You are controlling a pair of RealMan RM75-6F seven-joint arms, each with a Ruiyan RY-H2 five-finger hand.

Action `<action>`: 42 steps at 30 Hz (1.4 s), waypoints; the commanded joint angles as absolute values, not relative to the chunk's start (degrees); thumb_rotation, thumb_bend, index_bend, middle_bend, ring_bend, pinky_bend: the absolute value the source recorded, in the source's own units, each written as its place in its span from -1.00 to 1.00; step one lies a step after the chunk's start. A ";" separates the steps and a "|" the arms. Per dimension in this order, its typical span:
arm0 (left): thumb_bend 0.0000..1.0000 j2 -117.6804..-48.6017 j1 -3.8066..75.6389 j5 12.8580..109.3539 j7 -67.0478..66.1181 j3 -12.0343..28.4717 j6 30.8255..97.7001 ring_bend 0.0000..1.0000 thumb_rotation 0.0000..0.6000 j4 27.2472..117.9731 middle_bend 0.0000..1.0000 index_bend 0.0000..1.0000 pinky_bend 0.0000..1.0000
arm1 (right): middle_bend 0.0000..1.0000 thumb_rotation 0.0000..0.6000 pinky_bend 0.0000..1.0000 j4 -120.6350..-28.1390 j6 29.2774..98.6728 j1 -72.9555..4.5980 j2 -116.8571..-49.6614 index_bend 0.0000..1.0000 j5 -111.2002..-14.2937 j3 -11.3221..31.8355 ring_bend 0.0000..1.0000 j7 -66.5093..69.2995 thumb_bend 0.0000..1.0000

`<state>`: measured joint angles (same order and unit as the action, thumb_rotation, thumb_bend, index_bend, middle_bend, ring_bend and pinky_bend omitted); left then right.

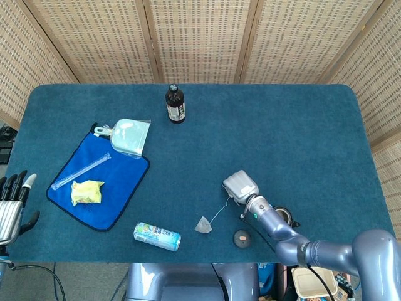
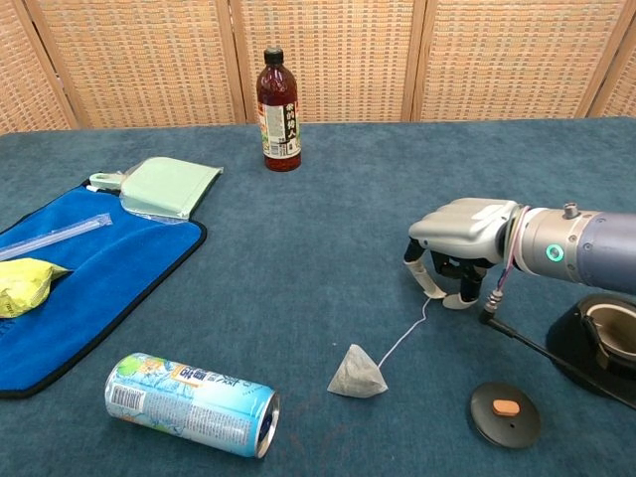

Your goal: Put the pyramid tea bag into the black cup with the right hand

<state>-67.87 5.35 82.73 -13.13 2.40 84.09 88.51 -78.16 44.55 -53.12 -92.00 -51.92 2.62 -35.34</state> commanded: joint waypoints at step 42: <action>-0.30 -68.10 5.06 82.74 -12.80 2.39 84.35 -1.00 1.00 88.10 -1.00 -1.00 -1.00 | 1.00 1.00 1.00 -79.85 47.00 -51.80 -91.01 0.24 -54.86 3.35 1.00 -31.91 0.21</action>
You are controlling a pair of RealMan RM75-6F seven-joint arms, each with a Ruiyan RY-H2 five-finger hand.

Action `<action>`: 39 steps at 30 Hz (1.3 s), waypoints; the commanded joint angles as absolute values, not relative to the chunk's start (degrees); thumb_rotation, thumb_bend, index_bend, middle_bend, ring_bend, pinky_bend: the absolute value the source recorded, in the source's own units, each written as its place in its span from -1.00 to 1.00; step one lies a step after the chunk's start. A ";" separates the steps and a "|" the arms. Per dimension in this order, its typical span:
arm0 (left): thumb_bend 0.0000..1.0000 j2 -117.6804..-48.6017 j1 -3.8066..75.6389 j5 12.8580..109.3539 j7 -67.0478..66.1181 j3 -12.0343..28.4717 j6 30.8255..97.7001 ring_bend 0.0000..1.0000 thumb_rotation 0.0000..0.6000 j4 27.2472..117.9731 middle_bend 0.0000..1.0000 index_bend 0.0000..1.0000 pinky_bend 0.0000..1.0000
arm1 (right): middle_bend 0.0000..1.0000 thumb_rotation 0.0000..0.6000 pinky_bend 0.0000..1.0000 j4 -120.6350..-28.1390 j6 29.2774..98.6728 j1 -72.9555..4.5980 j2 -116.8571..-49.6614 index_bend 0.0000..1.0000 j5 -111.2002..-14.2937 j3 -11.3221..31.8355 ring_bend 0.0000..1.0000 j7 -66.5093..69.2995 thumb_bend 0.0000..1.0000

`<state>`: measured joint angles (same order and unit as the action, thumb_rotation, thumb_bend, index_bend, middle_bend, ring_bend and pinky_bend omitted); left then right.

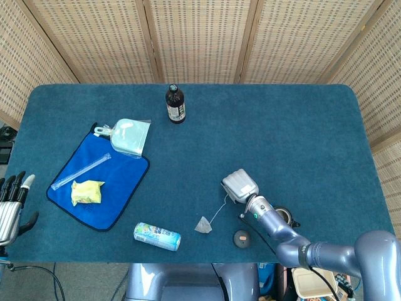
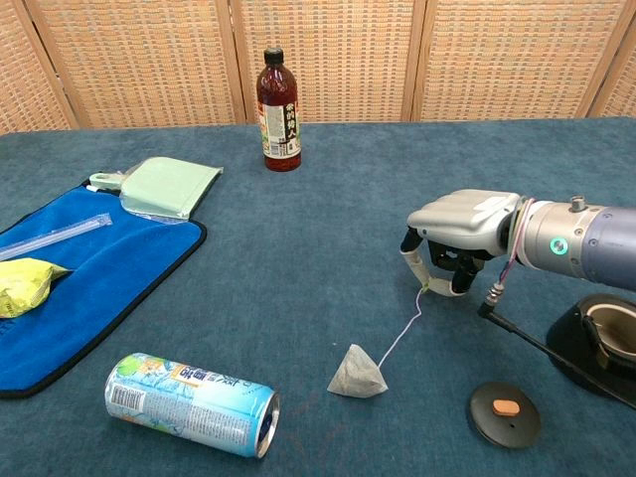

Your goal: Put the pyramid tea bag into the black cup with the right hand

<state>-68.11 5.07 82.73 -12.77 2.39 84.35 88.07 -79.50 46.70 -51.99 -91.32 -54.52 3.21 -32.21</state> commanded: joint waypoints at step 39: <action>-0.30 -67.21 5.60 84.17 -15.00 2.24 84.60 -1.00 1.00 90.81 -1.00 -1.00 -1.00 | 1.00 1.00 1.00 -100.77 61.72 -39.42 -68.69 0.28 -67.26 4.37 1.00 -20.24 0.21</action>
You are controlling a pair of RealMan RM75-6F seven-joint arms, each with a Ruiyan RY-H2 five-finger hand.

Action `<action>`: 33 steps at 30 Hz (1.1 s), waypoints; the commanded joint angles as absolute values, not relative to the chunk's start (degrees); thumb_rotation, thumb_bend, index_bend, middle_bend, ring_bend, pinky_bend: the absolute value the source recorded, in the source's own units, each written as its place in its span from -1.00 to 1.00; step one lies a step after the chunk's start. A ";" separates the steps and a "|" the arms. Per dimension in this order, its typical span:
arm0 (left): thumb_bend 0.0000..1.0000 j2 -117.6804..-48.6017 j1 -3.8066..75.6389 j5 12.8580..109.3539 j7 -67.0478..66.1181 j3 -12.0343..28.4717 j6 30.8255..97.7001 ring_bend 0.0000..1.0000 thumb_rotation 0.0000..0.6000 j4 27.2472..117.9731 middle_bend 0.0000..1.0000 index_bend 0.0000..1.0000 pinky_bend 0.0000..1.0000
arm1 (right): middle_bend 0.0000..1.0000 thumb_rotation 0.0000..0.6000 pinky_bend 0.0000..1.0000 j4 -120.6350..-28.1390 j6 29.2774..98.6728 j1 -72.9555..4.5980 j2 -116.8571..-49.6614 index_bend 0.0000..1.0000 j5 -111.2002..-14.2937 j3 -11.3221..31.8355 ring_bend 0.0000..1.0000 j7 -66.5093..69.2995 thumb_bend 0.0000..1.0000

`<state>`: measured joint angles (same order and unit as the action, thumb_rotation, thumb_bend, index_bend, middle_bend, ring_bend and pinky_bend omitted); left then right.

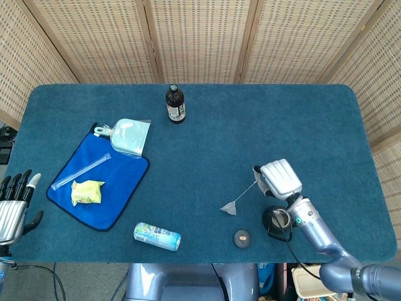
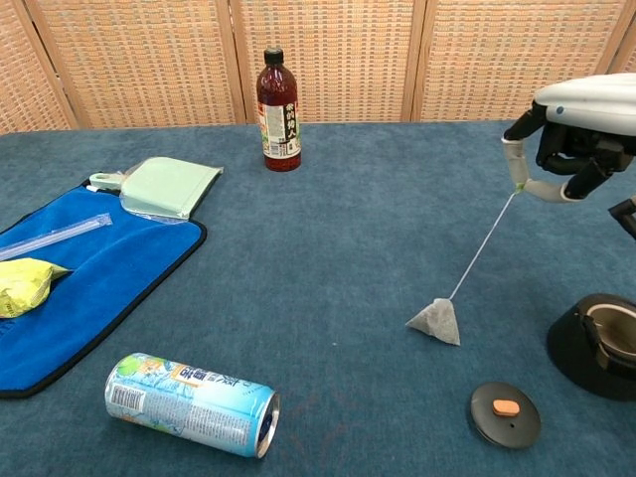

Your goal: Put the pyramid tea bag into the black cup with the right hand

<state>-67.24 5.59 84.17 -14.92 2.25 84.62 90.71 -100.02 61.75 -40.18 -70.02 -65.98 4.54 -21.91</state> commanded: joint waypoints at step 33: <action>-0.30 -66.89 5.01 84.49 -15.73 1.73 85.23 -1.00 1.00 91.76 -1.00 -1.00 -1.00 | 1.00 1.00 1.00 -95.09 70.21 -32.16 -59.18 0.36 -93.19 1.44 1.00 11.81 0.25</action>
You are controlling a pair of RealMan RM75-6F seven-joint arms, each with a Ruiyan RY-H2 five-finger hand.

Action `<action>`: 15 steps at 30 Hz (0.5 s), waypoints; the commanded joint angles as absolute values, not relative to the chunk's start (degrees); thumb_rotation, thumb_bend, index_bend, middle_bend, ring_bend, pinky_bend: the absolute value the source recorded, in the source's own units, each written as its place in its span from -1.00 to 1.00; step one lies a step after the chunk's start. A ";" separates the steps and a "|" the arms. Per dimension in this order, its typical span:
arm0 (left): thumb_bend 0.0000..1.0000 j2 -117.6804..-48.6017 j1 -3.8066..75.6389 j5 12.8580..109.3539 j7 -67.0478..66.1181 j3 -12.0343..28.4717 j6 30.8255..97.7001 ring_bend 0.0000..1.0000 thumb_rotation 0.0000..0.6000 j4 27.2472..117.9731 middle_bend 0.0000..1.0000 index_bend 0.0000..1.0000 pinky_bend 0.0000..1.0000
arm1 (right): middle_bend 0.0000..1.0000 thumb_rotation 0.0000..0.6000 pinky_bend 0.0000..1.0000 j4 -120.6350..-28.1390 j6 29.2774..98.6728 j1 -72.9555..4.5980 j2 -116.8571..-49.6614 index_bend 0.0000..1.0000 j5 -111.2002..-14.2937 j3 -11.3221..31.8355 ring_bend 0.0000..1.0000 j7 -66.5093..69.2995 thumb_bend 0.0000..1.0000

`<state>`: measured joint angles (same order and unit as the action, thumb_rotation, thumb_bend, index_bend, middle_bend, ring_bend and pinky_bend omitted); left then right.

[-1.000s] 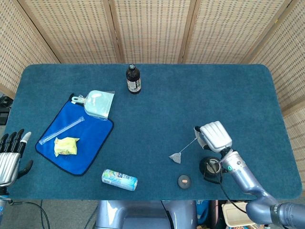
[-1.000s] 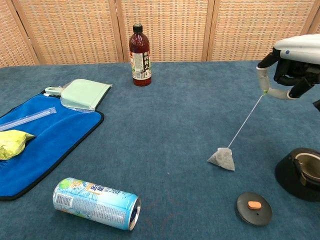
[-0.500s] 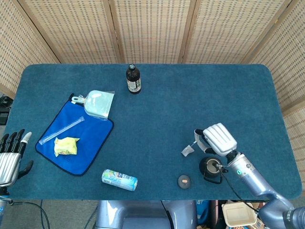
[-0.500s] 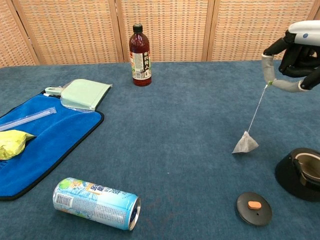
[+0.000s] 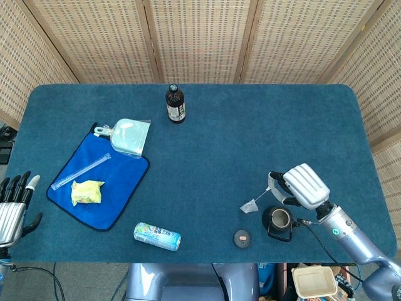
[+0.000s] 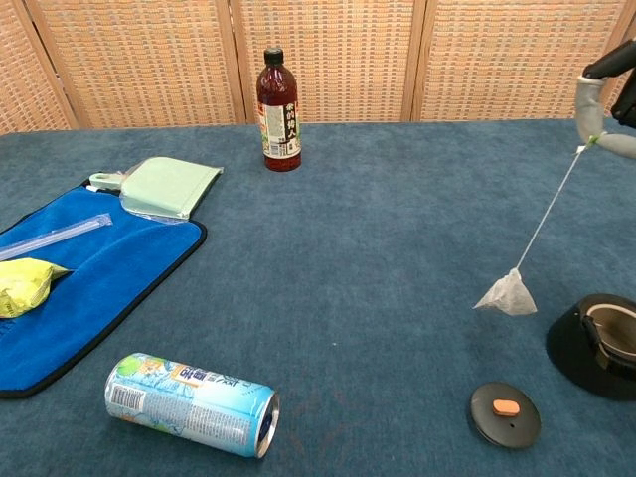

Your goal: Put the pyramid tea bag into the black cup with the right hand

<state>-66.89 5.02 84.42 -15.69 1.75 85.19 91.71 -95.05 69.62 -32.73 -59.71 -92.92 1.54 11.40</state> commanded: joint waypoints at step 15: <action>-0.30 -66.87 5.08 84.80 -16.57 1.74 85.31 -1.00 1.00 92.51 -1.00 -1.00 -1.00 | 1.00 1.00 1.00 -95.07 73.65 -28.48 -55.89 0.38 -93.89 1.28 1.00 14.46 0.28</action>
<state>-66.86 5.08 84.80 -16.56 1.74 85.30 92.50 -95.12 73.50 -28.64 -56.02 -93.90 1.23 14.30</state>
